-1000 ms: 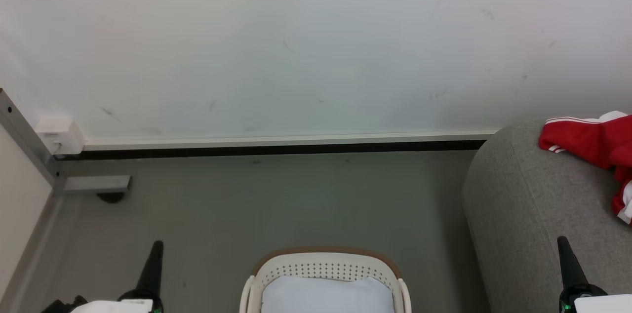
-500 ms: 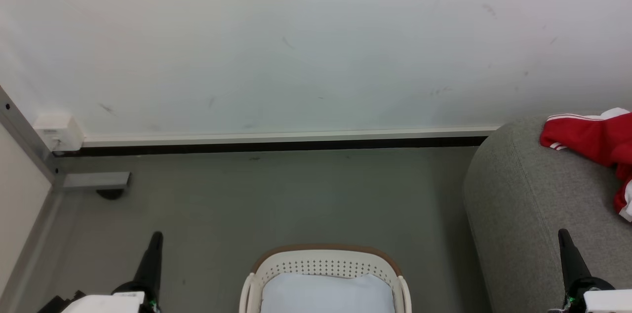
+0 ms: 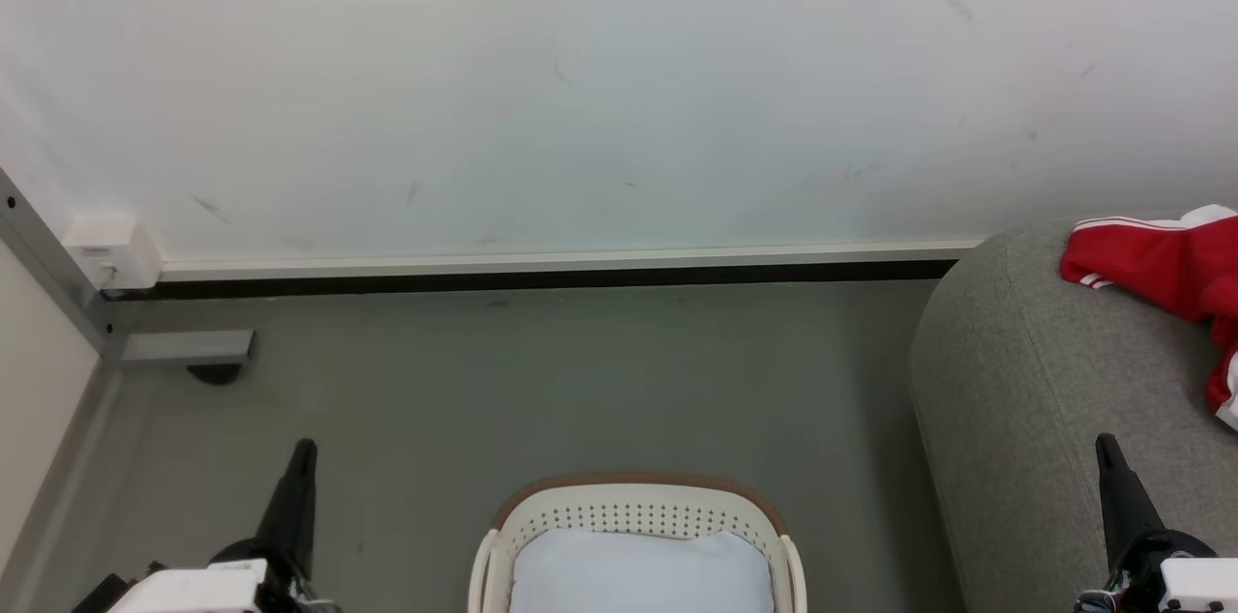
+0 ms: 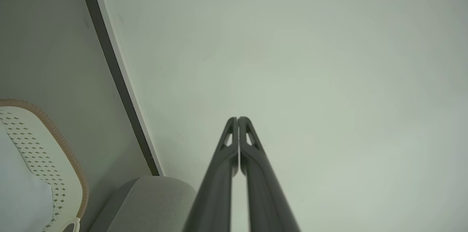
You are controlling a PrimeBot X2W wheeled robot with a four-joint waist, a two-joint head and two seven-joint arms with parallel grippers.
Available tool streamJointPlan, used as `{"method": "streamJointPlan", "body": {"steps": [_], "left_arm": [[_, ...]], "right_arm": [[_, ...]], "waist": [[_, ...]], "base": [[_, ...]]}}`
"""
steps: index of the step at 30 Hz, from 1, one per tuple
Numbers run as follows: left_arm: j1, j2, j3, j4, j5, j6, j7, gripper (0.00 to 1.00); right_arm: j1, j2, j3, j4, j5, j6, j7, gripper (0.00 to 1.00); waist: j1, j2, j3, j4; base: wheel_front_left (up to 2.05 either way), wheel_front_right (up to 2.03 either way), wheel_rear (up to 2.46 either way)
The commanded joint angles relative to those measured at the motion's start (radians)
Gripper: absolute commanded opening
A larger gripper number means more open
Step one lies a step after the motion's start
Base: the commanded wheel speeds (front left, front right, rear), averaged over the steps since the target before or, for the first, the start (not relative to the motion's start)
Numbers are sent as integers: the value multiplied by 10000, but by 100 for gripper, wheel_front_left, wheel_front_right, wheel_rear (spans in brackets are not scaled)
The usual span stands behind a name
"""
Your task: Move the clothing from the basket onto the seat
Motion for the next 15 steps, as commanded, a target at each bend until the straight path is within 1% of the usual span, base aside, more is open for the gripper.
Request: {"method": "streamJointPlan", "body": {"steps": [1, 3, 15], "left_arm": [[-138, 44, 45, -50, -242, -59, 70, 0], [-153, 44, 53, -52, -414, -59, 105, 0], [-150, 42, 50, -51, -405, -58, 111, 0]], "right_arm": [[-131, -83, -53, -99, 286, -20, 80, 0], [-151, -84, -60, -114, 398, -21, 109, 0], [-148, -82, -58, -105, 378, -21, 114, 0]], "waist": [[-1, 0, 15, 0], [-1, 0, 31, 0], [-1, 0, 34, 0]], "base": [[0, 0, 0], [0, 0, 0], [0, 0, 0]]}}
